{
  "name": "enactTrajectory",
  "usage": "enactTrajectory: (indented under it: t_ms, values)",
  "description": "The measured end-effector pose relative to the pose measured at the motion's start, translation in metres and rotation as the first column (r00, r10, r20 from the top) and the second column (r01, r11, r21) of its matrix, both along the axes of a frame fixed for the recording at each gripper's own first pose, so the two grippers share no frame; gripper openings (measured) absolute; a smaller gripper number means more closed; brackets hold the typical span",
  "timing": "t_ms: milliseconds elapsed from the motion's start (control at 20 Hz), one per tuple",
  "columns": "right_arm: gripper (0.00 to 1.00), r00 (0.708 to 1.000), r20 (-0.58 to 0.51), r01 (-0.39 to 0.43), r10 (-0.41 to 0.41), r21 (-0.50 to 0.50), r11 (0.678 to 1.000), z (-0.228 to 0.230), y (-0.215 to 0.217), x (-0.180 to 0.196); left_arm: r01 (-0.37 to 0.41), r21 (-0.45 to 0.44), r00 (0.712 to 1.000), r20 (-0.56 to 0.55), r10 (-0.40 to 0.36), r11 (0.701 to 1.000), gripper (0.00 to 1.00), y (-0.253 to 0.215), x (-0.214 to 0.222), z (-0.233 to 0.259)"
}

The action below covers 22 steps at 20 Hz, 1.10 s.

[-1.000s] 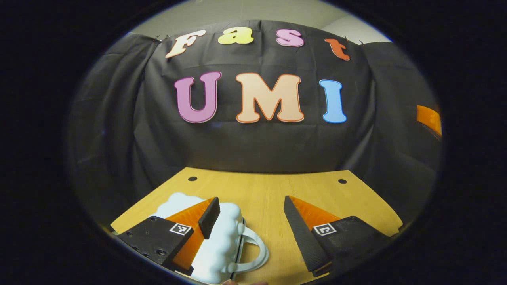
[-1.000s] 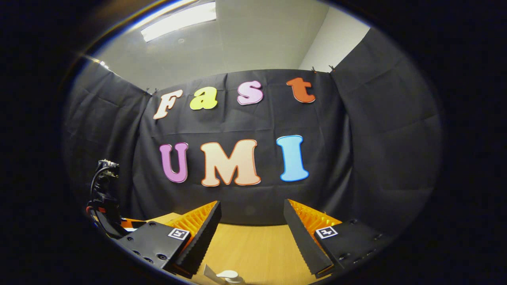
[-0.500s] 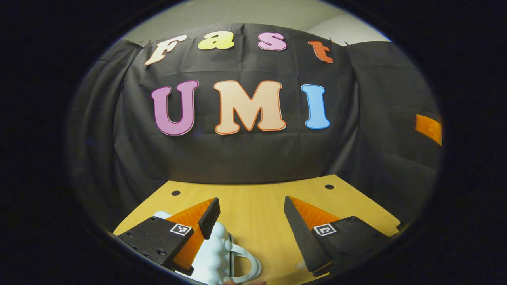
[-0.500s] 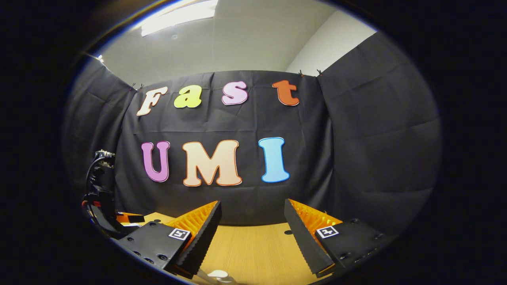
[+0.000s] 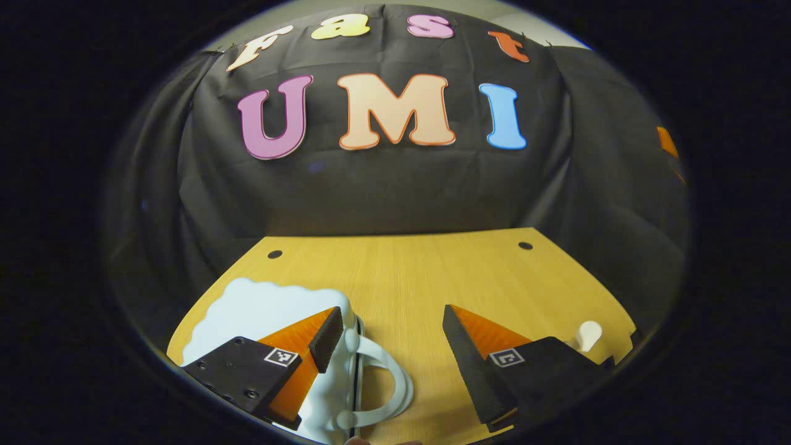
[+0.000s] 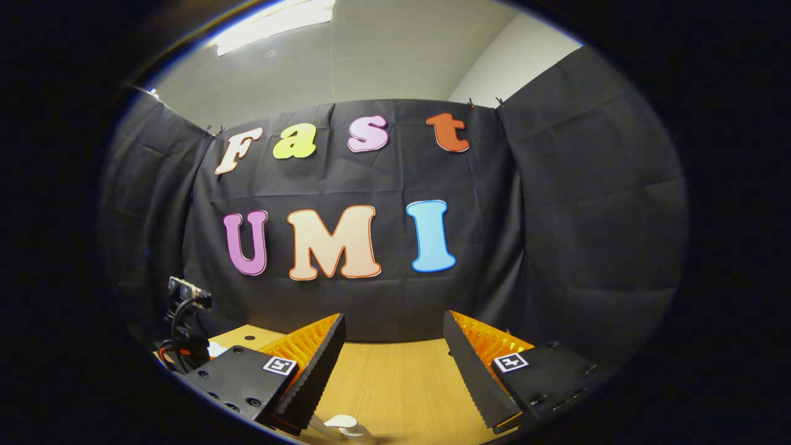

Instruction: First open the suitcase, pack the skin care products into it, and then close the suitcase.

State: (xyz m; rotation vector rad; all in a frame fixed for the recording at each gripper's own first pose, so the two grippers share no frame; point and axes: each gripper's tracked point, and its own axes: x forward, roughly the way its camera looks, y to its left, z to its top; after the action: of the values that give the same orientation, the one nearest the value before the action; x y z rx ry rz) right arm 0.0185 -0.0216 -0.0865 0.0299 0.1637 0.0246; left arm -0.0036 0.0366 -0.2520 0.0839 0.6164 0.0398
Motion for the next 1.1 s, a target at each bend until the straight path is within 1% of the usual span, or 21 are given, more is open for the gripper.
enactTrajectory:
  t_ms: [50, 150, 200, 250, 300, 400, 500, 600, 800, 850, 900, 950, 1000, 1100]
  values:
    - [0.99, 1.0, -0.011, 0.001, -0.001, 0.003, 1.0, -0.002, -0.001, 0.001, -0.012, -0.007, 1.0, -0.028, 0.011, 1.0, 0.96, 0.003, -0.005, -0.013]
    - [0.99, 1.0, -0.017, 0.001, -0.001, 0.005, 1.0, -0.004, -0.001, 0.001, -0.039, -0.024, 0.994, -0.099, 0.037, 0.999, 0.96, 0.008, -0.014, -0.035]
    - [0.99, 1.0, -0.016, 0.002, -0.002, 0.0, 1.0, -0.003, -0.001, 0.001, -0.053, -0.03, 0.989, -0.139, 0.048, 0.998, 0.94, 0.008, -0.02, -0.044]
    - [0.99, 1.0, -0.014, 0.0, 0.0, -0.007, 1.0, -0.003, 0.0, 0.0, -0.057, -0.036, 0.986, -0.158, 0.051, 0.998, 0.96, 0.006, -0.024, -0.05]
    - [0.99, 1.0, -0.013, -0.003, 0.003, -0.015, 1.0, -0.003, 0.001, 0.0, -0.057, -0.043, 0.984, -0.171, 0.049, 0.997, 0.94, 0.002, -0.026, -0.054]
    - [0.99, 1.0, -0.02, -0.009, 0.009, -0.028, 1.0, -0.005, 0.003, -0.001, -0.068, -0.033, 0.976, -0.208, 0.06, 0.997, 0.88, 0.003, -0.029, -0.065]
    - [0.99, 1.0, -0.027, -0.012, 0.011, -0.032, 0.999, -0.007, 0.004, -0.002, -0.062, 0.009, 0.972, -0.225, 0.063, 0.998, 0.89, 0.003, -0.024, -0.074]
    - [0.99, 0.999, -0.033, -0.011, 0.01, -0.037, 0.999, -0.009, 0.005, -0.002, -0.067, 0.033, 0.959, -0.272, 0.074, 0.997, 0.87, 0.002, -0.025, -0.087]
    - [0.99, 0.999, -0.034, -0.011, 0.009, -0.06, 0.998, -0.008, 0.006, -0.004, -0.1, 0.036, 0.933, -0.343, 0.106, 0.994, 0.87, 0.001, -0.03, -0.109]
    - [0.99, 0.999, -0.033, -0.012, 0.01, -0.068, 0.998, -0.009, 0.007, -0.005, -0.107, 0.035, 0.926, -0.361, 0.112, 0.994, 0.85, 0.002, -0.033, -0.115]
    - [0.99, 0.999, -0.031, -0.013, 0.01, -0.075, 0.997, -0.008, 0.006, -0.005, -0.111, 0.025, 0.917, -0.383, 0.112, 0.994, 0.82, 0.002, -0.036, -0.121]
    - [0.99, 0.999, -0.03, -0.014, 0.011, -0.08, 0.997, -0.008, 0.007, -0.006, -0.115, 0.008, 0.907, -0.407, 0.108, 0.993, 0.72, 0.0, -0.043, -0.124]
    - [0.99, 0.999, -0.029, -0.015, 0.013, -0.082, 0.997, -0.007, 0.008, -0.006, -0.121, -0.002, 0.9, -0.422, 0.109, 0.993, 0.71, 0.001, -0.048, -0.125]
    - [0.99, 0.999, -0.029, -0.022, 0.019, -0.086, 0.996, -0.008, 0.01, -0.005, -0.131, -0.032, 0.901, -0.422, 0.105, 0.991, 0.43, 0.0, -0.048, -0.119]
